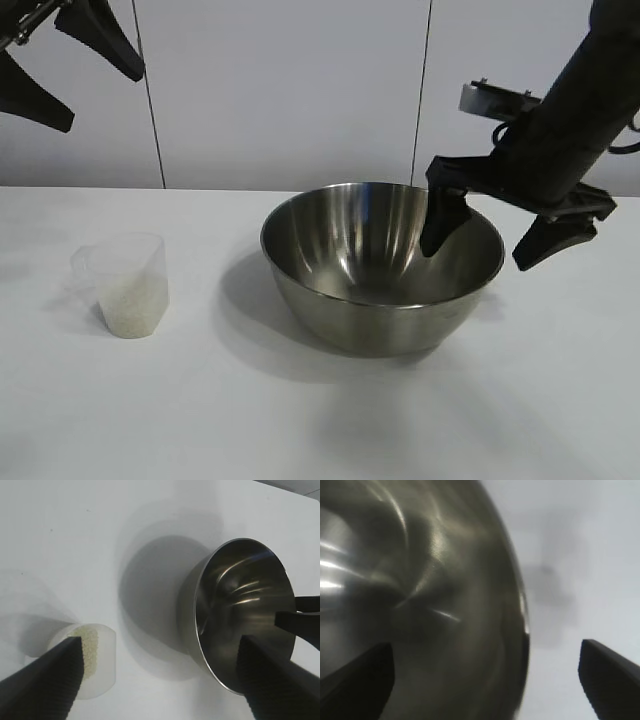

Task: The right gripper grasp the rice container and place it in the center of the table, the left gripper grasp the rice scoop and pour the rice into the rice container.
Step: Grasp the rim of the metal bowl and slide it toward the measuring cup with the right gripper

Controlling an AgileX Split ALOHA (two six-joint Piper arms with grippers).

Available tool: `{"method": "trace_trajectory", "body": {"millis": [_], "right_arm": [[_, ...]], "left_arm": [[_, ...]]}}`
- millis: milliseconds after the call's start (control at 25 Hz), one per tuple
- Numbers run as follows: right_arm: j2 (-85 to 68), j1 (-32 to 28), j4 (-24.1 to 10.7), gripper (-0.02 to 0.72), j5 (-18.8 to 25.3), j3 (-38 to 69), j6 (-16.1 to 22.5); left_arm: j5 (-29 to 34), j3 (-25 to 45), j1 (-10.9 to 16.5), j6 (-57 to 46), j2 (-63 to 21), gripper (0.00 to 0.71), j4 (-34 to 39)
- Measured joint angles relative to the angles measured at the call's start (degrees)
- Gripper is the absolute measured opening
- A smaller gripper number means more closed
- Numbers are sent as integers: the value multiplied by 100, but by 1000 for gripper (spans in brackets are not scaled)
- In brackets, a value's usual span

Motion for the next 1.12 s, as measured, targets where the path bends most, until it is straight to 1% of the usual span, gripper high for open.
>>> {"method": "trace_trajectory", "body": {"millis": [120, 160, 240, 280, 360, 400, 440, 600, 800, 1120], "right_arm": [[297, 30, 20, 686, -163, 0, 60], [365, 30, 20, 664, -207, 0, 65], [472, 30, 20, 593, -246, 0, 72], [482, 30, 25, 533, -288, 0, 107], [482, 36, 27, 385, -343, 0, 229], [482, 36, 16, 293, -351, 0, 302], [489, 36, 37, 219, -351, 0, 381], [493, 36, 103, 222, -378, -7, 466], [373, 36, 317, 217, -348, -14, 466], [199, 36, 537, 209, -125, -163, 470]], "left_arm": [[0, 0, 0, 0, 0, 602, 0], [0, 0, 0, 0, 0, 602, 0], [0, 0, 0, 0, 0, 602, 0], [0, 0, 0, 0, 0, 602, 0], [0, 0, 0, 0, 0, 602, 0], [0, 0, 0, 0, 0, 602, 0], [0, 0, 0, 0, 0, 602, 0], [0, 0, 0, 0, 0, 602, 0], [0, 0, 0, 0, 0, 602, 0], [0, 0, 0, 0, 0, 602, 0]]}}
